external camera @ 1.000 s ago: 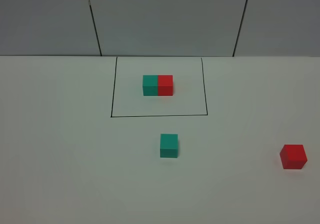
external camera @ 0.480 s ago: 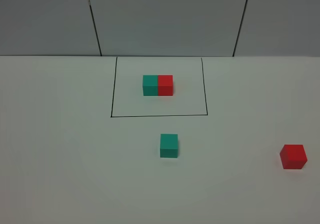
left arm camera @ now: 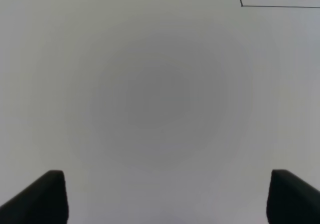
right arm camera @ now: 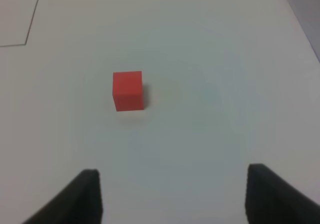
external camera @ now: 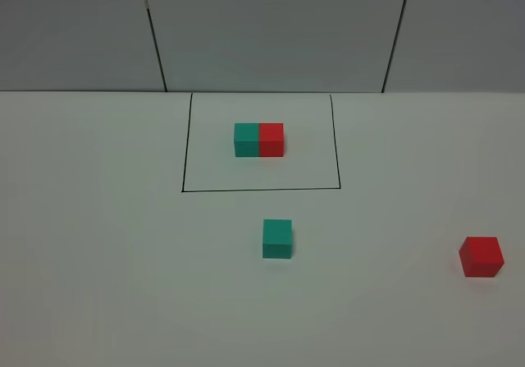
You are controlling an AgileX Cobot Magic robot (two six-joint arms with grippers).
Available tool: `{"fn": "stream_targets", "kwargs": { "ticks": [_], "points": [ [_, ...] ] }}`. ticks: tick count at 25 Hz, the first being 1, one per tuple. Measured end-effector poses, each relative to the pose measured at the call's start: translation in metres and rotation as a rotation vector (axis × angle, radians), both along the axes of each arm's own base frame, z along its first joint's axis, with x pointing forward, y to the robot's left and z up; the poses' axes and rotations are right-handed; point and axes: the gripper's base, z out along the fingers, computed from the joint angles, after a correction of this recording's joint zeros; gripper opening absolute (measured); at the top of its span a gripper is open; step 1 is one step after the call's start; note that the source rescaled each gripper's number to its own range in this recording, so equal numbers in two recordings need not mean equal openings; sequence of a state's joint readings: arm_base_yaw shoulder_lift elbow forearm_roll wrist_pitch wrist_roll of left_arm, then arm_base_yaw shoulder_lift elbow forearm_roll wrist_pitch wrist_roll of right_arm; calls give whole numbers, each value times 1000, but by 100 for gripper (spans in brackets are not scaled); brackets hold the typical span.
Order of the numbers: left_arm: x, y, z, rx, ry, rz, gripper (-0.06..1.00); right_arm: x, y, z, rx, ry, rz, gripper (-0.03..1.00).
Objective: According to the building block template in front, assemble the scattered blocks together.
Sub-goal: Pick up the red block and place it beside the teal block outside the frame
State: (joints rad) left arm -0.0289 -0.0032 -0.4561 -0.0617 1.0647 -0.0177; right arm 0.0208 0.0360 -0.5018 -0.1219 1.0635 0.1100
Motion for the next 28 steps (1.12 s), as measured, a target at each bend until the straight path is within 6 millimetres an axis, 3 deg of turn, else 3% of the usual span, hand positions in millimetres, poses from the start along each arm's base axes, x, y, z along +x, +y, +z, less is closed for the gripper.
{"fn": "stream_targets", "kwargs": {
  "ticks": [14, 17, 22, 28],
  "points": [
    [0, 0, 0, 0, 0, 0, 86, 0, 0, 0, 0, 0, 0, 57],
    [0, 0, 0, 0, 0, 0, 86, 1, 0, 0, 0, 2, 0, 65],
    [0, 0, 0, 0, 0, 0, 86, 13, -1, 7, -14, 39, -3, 95],
    [0, 0, 0, 0, 0, 0, 86, 56, -2, 29, -64, 167, -2, 100]
  ]
}}
